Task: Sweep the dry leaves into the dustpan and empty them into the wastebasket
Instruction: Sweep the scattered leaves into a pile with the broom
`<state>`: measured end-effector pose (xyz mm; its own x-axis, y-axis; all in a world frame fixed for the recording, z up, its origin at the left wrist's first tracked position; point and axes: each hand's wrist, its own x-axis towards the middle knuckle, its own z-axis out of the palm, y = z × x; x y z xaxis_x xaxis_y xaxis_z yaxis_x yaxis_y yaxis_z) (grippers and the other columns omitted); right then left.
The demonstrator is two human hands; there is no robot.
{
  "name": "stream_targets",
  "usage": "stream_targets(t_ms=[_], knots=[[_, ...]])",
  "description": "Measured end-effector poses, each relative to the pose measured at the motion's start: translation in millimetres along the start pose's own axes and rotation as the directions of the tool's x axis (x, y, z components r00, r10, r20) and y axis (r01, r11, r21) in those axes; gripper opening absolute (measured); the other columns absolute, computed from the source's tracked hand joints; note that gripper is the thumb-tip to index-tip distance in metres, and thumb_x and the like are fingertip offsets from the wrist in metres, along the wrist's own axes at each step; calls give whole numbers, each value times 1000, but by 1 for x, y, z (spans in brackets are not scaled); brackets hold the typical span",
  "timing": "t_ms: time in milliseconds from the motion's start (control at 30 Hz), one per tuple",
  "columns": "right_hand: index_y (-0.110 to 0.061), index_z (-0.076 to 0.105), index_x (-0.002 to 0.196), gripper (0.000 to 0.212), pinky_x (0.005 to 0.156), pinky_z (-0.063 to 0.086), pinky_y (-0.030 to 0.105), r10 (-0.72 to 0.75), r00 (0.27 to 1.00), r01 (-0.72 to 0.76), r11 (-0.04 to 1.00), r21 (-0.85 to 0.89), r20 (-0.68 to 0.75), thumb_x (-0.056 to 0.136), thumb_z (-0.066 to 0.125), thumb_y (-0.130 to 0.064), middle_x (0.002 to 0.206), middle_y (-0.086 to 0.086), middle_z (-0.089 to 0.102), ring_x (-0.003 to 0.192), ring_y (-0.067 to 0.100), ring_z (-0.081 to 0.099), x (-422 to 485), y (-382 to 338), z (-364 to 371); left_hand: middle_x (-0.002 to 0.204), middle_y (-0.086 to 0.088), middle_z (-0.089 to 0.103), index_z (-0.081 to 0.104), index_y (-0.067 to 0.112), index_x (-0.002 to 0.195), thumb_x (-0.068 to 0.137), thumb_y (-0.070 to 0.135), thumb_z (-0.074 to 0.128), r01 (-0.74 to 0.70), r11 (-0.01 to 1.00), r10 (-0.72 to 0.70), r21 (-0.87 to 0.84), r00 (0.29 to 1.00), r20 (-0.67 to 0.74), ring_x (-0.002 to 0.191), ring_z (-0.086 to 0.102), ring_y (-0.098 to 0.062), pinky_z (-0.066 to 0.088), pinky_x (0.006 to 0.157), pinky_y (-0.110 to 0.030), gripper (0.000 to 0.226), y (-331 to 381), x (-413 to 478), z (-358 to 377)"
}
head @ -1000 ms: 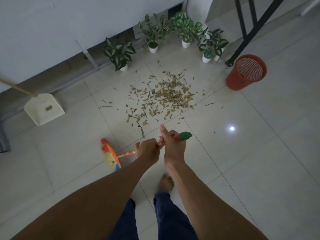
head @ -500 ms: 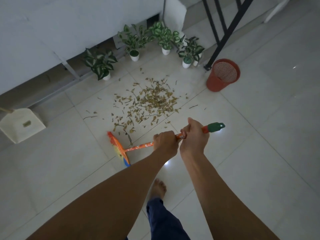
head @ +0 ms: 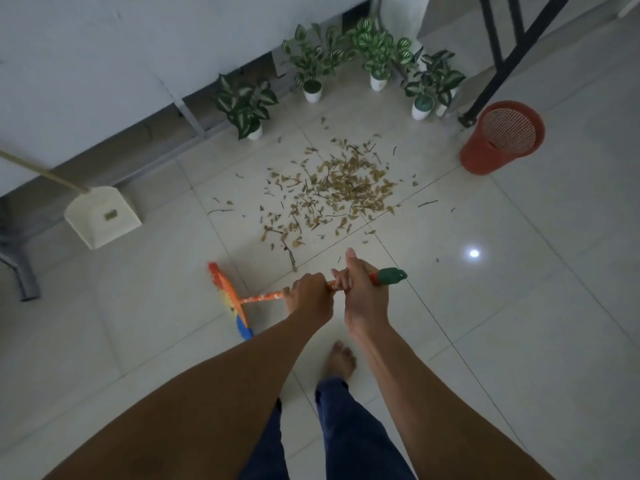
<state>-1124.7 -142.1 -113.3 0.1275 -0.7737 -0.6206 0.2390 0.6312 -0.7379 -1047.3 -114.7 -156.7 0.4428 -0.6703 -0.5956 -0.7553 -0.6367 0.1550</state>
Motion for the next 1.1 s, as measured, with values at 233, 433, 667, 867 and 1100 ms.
stream_targets(t_ms=[233,433,667,867,1100], knots=[[-12,38,53,49,92,50,42,-166,981,160,985,-67,-97,95,62,-19,46,1,32,49,17,36,17,-68,-36,95,-5,68,63,15,95,96,26,47,-100,979,110,-175,993,46,95,63,-29,42,92,-42,19,86,3,-7],[-7,39,53,49,95,46,44,-375,927,375,927,26,-13,91,67,-22,47,3,32,47,18,34,4,-128,-35,91,-2,65,58,18,90,98,35,48,-151,963,148,-222,989,-30,94,62,-27,42,93,-43,21,108,0,-39],[-5,40,55,53,90,50,39,-302,948,299,953,49,101,88,67,-36,51,8,31,50,19,36,-13,-104,-3,83,0,59,55,19,85,99,39,47,-27,990,19,-140,998,-55,79,58,-21,48,78,-36,26,48,-7,-49],[-17,37,47,59,77,42,42,-191,981,185,973,135,33,93,55,-50,49,3,29,52,20,31,-5,-71,-7,85,1,56,53,20,86,99,36,48,44,991,-40,-123,999,34,93,62,-26,48,91,-43,21,25,5,-23],[-18,39,40,54,68,36,42,-325,935,338,938,74,-144,93,50,-18,42,1,29,46,21,30,1,-110,-45,98,-5,65,53,20,85,97,31,49,-143,968,158,-208,986,60,100,61,-30,43,91,-45,17,101,13,-13]])
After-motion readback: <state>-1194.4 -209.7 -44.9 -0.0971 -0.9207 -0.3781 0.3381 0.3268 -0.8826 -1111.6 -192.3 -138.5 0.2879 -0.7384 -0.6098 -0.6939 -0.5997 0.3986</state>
